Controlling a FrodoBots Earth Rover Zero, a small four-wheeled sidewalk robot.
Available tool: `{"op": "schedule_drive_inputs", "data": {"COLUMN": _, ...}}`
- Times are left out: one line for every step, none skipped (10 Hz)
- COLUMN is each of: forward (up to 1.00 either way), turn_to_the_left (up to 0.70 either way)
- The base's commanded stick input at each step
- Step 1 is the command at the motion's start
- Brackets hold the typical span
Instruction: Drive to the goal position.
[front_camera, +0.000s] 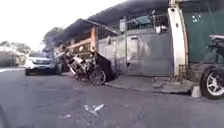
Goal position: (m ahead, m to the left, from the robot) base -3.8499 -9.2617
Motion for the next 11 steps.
{"op": "schedule_drive_inputs", "data": {"forward": 0.93, "turn_to_the_left": -0.01}}
{"op": "schedule_drive_inputs", "data": {"forward": 0.93, "turn_to_the_left": -0.01}}
{"op": "schedule_drive_inputs", "data": {"forward": 0.94, "turn_to_the_left": -0.01}}
{"op": "schedule_drive_inputs", "data": {"forward": 0.94, "turn_to_the_left": -0.01}}
{"op": "schedule_drive_inputs", "data": {"forward": 0.95, "turn_to_the_left": -0.01}}
{"op": "schedule_drive_inputs", "data": {"forward": 0.95, "turn_to_the_left": -0.01}}
{"op": "schedule_drive_inputs", "data": {"forward": 0.96, "turn_to_the_left": -0.01}}
{"op": "schedule_drive_inputs", "data": {"forward": 0.98, "turn_to_the_left": -0.01}}
{"op": "schedule_drive_inputs", "data": {"forward": 0.0, "turn_to_the_left": 0.03}}
{"op": "schedule_drive_inputs", "data": {"forward": 0.0, "turn_to_the_left": 0.74}}
{"op": "schedule_drive_inputs", "data": {"forward": 0.0, "turn_to_the_left": 1.0}}
